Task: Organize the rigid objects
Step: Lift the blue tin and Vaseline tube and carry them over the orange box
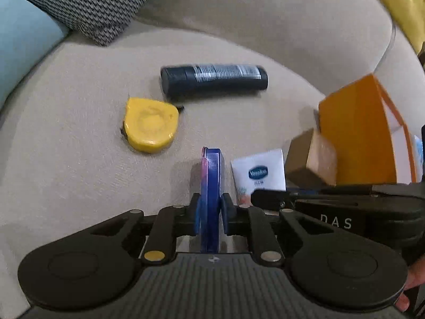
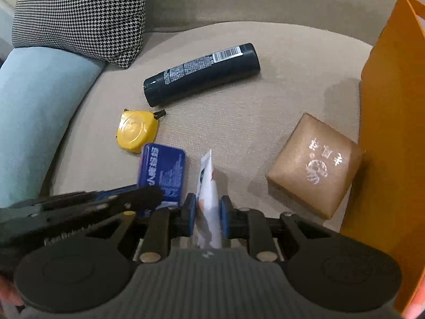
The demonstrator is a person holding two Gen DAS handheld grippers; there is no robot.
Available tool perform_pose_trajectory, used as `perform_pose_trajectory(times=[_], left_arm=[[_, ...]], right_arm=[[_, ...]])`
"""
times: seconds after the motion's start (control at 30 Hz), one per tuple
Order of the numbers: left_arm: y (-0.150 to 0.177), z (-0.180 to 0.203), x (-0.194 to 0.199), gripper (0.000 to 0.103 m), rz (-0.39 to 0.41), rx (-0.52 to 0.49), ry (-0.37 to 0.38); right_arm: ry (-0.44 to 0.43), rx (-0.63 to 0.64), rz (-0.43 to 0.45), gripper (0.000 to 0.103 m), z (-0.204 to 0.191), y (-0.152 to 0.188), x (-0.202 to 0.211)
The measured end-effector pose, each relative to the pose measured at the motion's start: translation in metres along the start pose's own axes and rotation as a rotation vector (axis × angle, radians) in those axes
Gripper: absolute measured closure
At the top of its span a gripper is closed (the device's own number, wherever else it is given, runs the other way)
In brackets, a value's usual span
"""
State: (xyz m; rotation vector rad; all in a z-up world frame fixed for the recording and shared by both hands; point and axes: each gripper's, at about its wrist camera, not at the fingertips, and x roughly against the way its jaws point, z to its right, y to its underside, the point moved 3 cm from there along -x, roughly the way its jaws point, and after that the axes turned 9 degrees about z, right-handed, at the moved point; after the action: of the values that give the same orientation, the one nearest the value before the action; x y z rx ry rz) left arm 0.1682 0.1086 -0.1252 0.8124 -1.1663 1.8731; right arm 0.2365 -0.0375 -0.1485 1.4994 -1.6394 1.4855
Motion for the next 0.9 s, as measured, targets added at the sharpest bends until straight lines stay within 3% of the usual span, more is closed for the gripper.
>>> perform_pose_trajectory(times=[0.07,0.23,0.5,0.77,0.9], left_arm=[[0.000,-0.002,-0.006,0.088,-0.011,0.046,0.031],[0.000,-0.010,-0.019,0.087,-0.028,0.129,-0.004],[0.000,-0.016,-0.014,0.088,-0.004,0.182,0.021],[-0.004,0.001,0.023,0.088,0.083,0.124,0.036],[-0.005,0.022,0.047,0.088,0.125,0.075,0.065]], right_arm=[[-0.001,0.013,-0.001,0.083,-0.001,0.001,-0.001],[-0.002,0.007,0.002,0.082,0.000,0.000,-0.002],[0.015,0.009,0.021,0.082,0.000,0.003,-0.002],[0.015,0.019,0.105,0.085,-0.011,0.008,0.032],[0.020,0.043,0.196,0.086,-0.016,0.011,0.067]])
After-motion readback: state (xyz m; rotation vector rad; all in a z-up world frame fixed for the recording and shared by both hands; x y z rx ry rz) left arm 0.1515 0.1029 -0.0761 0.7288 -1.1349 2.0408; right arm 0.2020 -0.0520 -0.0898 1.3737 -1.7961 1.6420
